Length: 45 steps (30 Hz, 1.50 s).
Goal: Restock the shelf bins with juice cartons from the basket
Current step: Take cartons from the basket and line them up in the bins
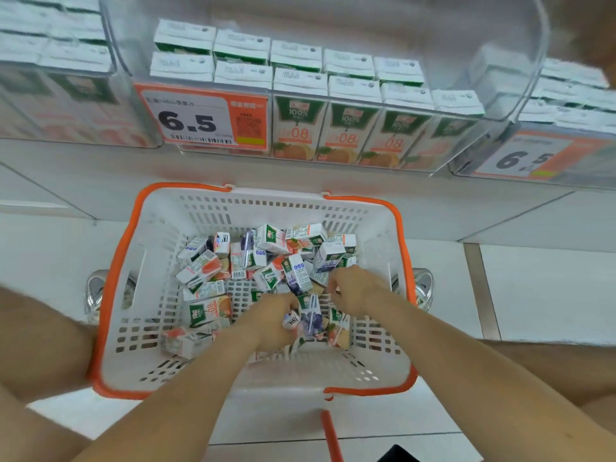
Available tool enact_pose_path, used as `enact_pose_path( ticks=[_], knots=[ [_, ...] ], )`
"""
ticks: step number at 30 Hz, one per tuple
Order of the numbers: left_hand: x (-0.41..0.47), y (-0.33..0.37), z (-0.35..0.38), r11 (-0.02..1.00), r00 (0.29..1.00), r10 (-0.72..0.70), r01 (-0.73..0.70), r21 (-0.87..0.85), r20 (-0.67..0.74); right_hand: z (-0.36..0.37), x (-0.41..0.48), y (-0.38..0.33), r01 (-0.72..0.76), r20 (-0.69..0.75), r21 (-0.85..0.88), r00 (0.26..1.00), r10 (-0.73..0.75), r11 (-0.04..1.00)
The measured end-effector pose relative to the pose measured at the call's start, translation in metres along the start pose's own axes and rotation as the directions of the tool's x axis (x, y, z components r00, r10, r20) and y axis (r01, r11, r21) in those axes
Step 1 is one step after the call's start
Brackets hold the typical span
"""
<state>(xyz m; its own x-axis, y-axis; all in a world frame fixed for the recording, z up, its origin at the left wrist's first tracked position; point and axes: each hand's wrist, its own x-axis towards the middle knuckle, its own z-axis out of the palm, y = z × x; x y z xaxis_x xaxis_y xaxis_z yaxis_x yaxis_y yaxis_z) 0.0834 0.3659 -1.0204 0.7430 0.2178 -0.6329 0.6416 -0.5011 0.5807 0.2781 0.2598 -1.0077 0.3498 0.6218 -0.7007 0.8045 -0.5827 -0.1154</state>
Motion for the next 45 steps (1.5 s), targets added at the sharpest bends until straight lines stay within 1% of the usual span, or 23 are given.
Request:
enact_pose_path(
  ticks=[3, 5, 7, 8, 10, 12, 15, 16, 18, 20, 22, 24, 25, 27, 29, 30, 31, 33, 34, 35, 40, 42, 45],
  knots=[
    [-0.012, 0.002, -0.019, 0.963, 0.981, -0.130, 0.090, -0.255, -0.144, -0.027, -0.013, 0.001, -0.029, -0.081, 0.350, 0.995, 0.061, 0.936],
    [-0.019, -0.001, -0.033, 0.862, 0.945, -0.269, 0.150, -0.485, -0.186, -0.045, -0.026, -0.004, -0.037, -0.094, 0.616, 0.988, 0.120, 0.787],
    [-0.032, 0.002, -0.051, 0.700, 0.932, -0.337, 0.153, -0.697, -0.134, -0.062, -0.043, -0.010, -0.044, -0.028, 0.786, 0.994, 0.107, 0.616],
    [-0.038, 0.004, -0.060, 0.608, 0.936, -0.343, 0.154, -0.779, -0.082, -0.071, -0.053, -0.013, -0.049, 0.014, 0.830, 0.998, 0.067, 0.555],
    [-0.053, 0.015, -0.075, 0.444, 0.956, -0.294, 0.149, -0.884, 0.013, -0.086, -0.075, -0.020, -0.046, 0.062, 0.862, 0.998, -0.015, 0.506],
    [-0.070, 0.030, -0.087, 0.353, 0.978, -0.205, 0.111, -0.929, 0.039, -0.099, -0.093, -0.028, -0.039, 0.077, 0.877, 0.995, -0.060, 0.480],
    [-0.088, 0.048, -0.100, 0.297, 0.993, -0.111, 0.063, -0.953, 0.031, -0.118, -0.118, -0.042, -0.004, 0.043, 0.901, 0.996, -0.080, 0.433],
    [-0.095, 0.054, -0.104, 0.291, 0.998, -0.055, 0.043, -0.956, 0.028, -0.124, -0.129, -0.047, 0.030, 0.012, 0.891, 0.996, -0.088, 0.452],
    [-0.106, 0.065, -0.110, 0.347, 0.999, 0.024, -0.027, -0.937, -0.020, -0.137, -0.146, -0.053, 0.135, -0.092, 0.829, 0.990, -0.104, 0.543],
    [-0.113, 0.074, -0.113, 0.431, 0.994, 0.007, -0.100, -0.897, -0.107, -0.149, -0.158, -0.056, 0.218, -0.187, 0.774, 0.976, -0.113, 0.595],
    [-0.121, 0.085, -0.117, 0.508, 0.975, -0.068, -0.148, -0.849, -0.210, -0.161, -0.173, -0.058, 0.255, -0.306, 0.696, 0.951, -0.044, 0.671],
    [-0.130, 0.098, -0.123, 0.588, 0.933, -0.129, -0.201, -0.783, -0.337, -0.174, -0.190, -0.057, 0.288, -0.466, 0.623, 0.884, 0.050, 0.727],
    [-0.135, 0.103, -0.127, 0.630, 0.912, -0.122, -0.234, -0.740, -0.392, -0.180, -0.197, -0.054, 0.322, -0.536, 0.608, 0.841, 0.075, 0.726],
    [-0.149, 0.118, -0.135, 0.691, 0.871, -0.045, -0.326, -0.645, -0.489, -0.190, -0.212, -0.047, 0.403, -0.632, 0.593, 0.769, 0.094, 0.697],
    [-0.164, 0.138, -0.144, 0.718, 0.830, 0.063, -0.423, -0.552, -0.554, -0.199, -0.224, -0.042, 0.498, -0.708, 0.564, 0.703, 0.074, 0.659],
    [-0.169, 0.148, -0.148, 0.719, 0.807, 0.098, -0.462, -0.519, -0.582, -0.203, -0.231, -0.042, 0.549, -0.723, 0.570, 0.689, 0.054, 0.612],
    [-0.170, 0.154, -0.152, 0.707, 0.796, 0.090, -0.474, -0.525, -0.598, -0.207, -0.236, -0.041, 0.578, -0.709, 0.606, 0.704, 0.041, 0.547],
    [-0.169, 0.168, -0.160, 0.604, 0.815, 0.017, -0.470, -0.644, -0.580, -0.214, -0.243, -0.041, 0.566, -0.645, 0.710, 0.762, 0.064, 0.420],
    [-0.168, 0.173, -0.164, 0.552, 0.831, -0.007, -0.461, -0.695, -0.557, -0.216, -0.244, -0.040, 0.560, -0.628, 0.735, 0.775, 0.072, 0.382],
    [-0.168, 0.177, -0.167, 0.537, 0.831, 0.000, -0.469, -0.701, -0.556, -0.217, -0.242, -0.039, 0.566, -0.636, 0.729, 0.768, 0.075, 0.386],
    [-0.171, 0.193, -0.179, 0.666, 0.771, 0.095, -0.519, -0.536, -0.629, -0.225, -0.248, -0.031, 0.598, -0.706, 0.658, 0.701, 0.101, 0.457],
    [-0.169, 0.204, -0.187, 0.688, 0.719, 0.151, -0.569, -0.450, -0.678, -0.233, -0.251, -0.022, 0.595, -0.759, 0.582, 0.642, 0.108, 0.554],
    [-0.161, 0.228, -0.204, 0.732, 0.609, 0.218, -0.619, -0.285, -0.763, -0.252, -0.260, -0.004, 0.520, -0.831, 0.427, 0.548, 0.095, 0.740]
  ],
)
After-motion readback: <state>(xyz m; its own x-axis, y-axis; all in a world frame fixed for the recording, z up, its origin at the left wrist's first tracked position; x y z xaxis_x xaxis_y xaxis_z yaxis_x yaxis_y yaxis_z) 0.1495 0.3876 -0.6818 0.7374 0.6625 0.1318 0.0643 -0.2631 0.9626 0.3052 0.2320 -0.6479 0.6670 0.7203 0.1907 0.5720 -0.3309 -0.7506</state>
